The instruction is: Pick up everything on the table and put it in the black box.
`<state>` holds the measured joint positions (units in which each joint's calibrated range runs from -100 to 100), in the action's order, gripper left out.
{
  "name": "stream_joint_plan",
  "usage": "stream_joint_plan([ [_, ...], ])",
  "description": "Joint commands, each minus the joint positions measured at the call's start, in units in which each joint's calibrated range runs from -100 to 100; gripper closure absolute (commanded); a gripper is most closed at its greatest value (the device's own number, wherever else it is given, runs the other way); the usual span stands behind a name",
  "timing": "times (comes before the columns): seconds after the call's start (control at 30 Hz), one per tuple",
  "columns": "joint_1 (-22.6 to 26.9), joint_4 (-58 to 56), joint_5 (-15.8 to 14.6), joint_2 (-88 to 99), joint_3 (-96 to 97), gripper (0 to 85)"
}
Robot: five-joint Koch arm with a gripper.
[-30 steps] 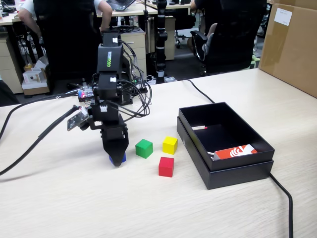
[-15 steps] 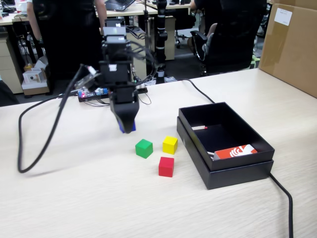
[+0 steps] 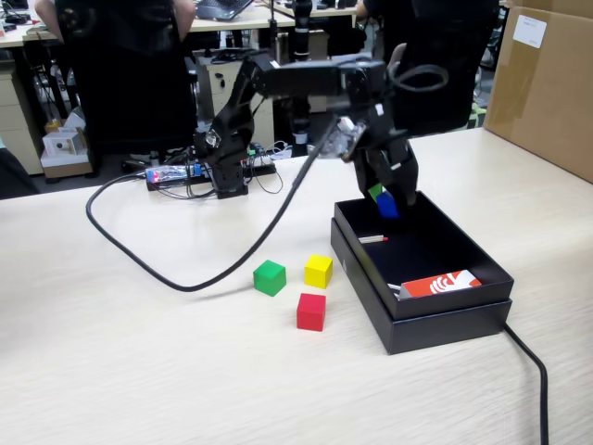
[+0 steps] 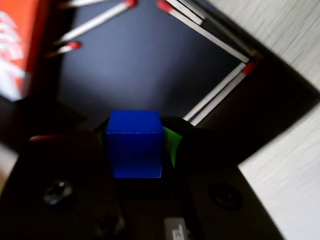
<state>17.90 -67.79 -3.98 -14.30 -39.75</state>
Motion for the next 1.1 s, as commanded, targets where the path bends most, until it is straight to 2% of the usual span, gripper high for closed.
stream_joint_plan([
  [0.0, 0.4, 0.1, -0.3, -3.3, -4.6, 80.7],
  [0.07, 0.1, 0.1, -0.3, -6.3, -4.5, 78.6],
  [0.1, -0.1, 0.0, -0.2, -7.0, -4.1, 70.5],
  [0.23, -1.1, 0.0, -0.1, -4.9, -3.9, 57.6],
  [0.47, -4.0, 0.0, 0.9, 15.7, -2.4, 57.6],
  [0.53, -7.2, 0.0, 3.6, 29.5, 2.3, 54.7],
  [0.57, -8.8, 0.0, 5.2, 35.8, 7.1, 47.2],
  [0.67, -12.6, 0.0, 8.0, 42.9, 18.6, 43.6],
  [0.73, -15.3, 0.0, 9.5, 44.1, 25.5, 39.4],
  [0.83, -16.9, 0.0, 10.5, 42.5, 29.7, 39.0],
  [1.07, -18.1, 0.0, 10.2, 24.6, 28.3, 37.6],
])
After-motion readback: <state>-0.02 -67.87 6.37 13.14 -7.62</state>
